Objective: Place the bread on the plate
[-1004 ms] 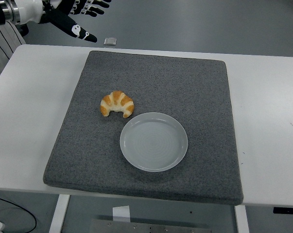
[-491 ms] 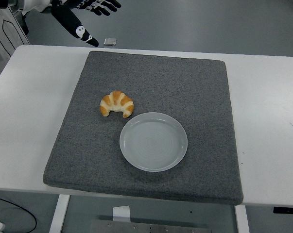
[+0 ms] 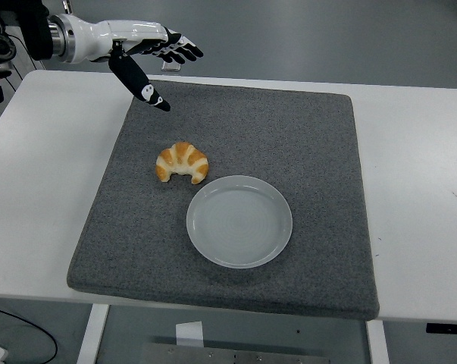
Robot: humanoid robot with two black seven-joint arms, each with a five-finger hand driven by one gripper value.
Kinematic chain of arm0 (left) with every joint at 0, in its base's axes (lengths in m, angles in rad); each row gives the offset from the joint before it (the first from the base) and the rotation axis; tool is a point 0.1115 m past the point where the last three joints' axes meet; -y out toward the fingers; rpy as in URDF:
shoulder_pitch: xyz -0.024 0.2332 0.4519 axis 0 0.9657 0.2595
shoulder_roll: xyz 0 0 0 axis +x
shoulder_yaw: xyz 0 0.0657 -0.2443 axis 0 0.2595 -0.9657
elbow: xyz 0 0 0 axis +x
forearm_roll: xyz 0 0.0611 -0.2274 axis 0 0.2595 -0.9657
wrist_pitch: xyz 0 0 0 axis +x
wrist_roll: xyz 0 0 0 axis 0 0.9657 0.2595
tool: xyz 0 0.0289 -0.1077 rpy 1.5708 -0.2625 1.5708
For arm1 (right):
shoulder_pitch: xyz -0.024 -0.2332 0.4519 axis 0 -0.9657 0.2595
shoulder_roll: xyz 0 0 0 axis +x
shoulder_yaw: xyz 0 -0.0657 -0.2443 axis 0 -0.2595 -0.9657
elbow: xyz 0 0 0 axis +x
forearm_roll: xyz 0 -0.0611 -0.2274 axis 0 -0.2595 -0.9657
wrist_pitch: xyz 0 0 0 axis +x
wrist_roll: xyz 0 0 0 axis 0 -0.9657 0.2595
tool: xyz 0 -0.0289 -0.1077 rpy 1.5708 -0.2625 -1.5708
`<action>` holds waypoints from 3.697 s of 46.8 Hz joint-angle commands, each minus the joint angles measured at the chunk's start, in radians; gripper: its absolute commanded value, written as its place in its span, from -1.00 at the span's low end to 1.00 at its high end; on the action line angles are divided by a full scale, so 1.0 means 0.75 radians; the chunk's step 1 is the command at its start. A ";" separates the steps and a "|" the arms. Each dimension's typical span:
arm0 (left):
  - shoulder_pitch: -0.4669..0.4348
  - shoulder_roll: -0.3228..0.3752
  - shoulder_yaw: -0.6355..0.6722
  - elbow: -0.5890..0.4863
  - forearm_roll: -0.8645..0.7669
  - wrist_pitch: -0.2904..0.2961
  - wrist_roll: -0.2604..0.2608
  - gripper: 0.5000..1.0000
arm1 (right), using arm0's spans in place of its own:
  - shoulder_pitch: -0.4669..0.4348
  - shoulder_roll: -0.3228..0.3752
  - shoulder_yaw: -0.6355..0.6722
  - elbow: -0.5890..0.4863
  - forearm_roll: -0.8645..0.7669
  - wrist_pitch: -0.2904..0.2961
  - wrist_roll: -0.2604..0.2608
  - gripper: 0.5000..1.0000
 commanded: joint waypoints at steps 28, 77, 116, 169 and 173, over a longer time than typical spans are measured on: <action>0.137 -0.153 0.254 -0.033 0.284 0.377 -0.031 0.84 | 0.000 0.000 0.000 0.000 -0.001 0.000 0.000 0.73; 0.360 -0.296 0.270 0.147 0.355 0.606 -0.029 0.85 | 0.000 0.000 0.000 0.000 -0.001 0.000 0.000 0.73; 0.405 -0.370 0.258 0.184 0.353 0.608 -0.029 0.85 | 0.000 0.000 0.000 0.000 0.001 0.000 0.000 0.73; 0.393 -0.364 0.264 0.182 0.441 0.602 -0.033 -0.20 | 0.000 0.000 0.000 0.000 -0.001 0.000 0.000 0.73; 0.393 -0.362 0.264 0.182 0.458 0.602 -0.037 -0.51 | 0.000 0.000 0.000 0.000 -0.001 0.000 0.000 0.73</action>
